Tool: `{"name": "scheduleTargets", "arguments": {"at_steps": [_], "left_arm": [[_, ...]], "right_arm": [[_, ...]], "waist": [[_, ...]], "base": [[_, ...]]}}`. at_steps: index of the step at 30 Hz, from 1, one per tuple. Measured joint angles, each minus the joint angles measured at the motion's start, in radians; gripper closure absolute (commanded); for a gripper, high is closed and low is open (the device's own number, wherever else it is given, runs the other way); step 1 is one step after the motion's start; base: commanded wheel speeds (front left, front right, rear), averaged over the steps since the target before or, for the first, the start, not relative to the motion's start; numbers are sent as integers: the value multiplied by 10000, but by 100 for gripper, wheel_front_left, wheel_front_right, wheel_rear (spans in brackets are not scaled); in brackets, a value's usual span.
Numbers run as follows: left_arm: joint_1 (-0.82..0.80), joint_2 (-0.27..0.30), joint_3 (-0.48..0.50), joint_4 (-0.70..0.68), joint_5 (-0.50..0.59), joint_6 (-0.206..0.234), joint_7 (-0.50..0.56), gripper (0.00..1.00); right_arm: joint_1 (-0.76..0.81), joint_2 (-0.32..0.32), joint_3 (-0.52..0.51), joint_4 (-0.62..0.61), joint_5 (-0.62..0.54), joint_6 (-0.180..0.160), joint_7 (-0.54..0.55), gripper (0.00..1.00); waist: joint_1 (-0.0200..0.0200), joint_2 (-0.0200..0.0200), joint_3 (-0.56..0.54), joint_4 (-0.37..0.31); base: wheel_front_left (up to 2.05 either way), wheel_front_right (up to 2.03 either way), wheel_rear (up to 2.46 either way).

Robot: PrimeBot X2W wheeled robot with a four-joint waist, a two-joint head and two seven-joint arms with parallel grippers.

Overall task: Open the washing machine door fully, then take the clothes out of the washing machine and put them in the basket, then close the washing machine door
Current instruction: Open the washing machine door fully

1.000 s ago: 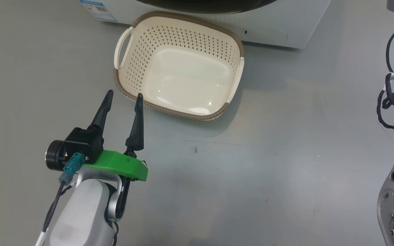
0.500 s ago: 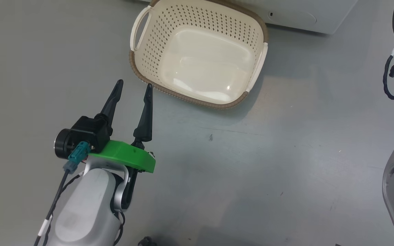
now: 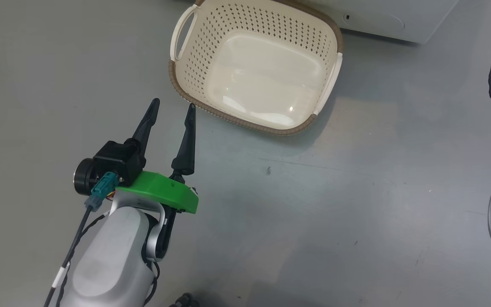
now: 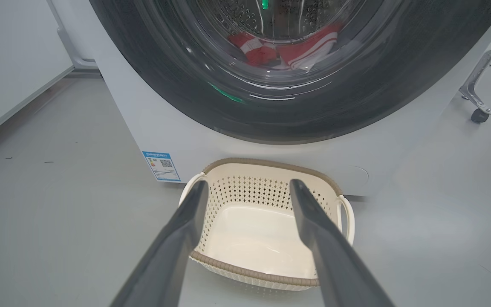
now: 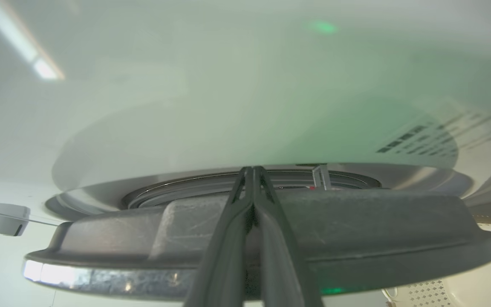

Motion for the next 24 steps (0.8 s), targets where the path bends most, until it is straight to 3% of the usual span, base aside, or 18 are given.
{"name": "scheduleTargets", "arguments": {"at_steps": [16, 24], "left_arm": [[-149, -2, -46, 19, -240, 104, -27, 0], [-148, -2, -31, 67, -236, 190, -27, 0]], "right_arm": [[-217, -151, -23, 784, 694, 38, 754, 100], [-60, -94, -117, 1281, 1158, 249, 1058, 100]], "waist": [[-1, 0, -173, 14], [-1, 0, -436, -124]], "base": [[0, 0, 0], [0, 0, 0]]}}
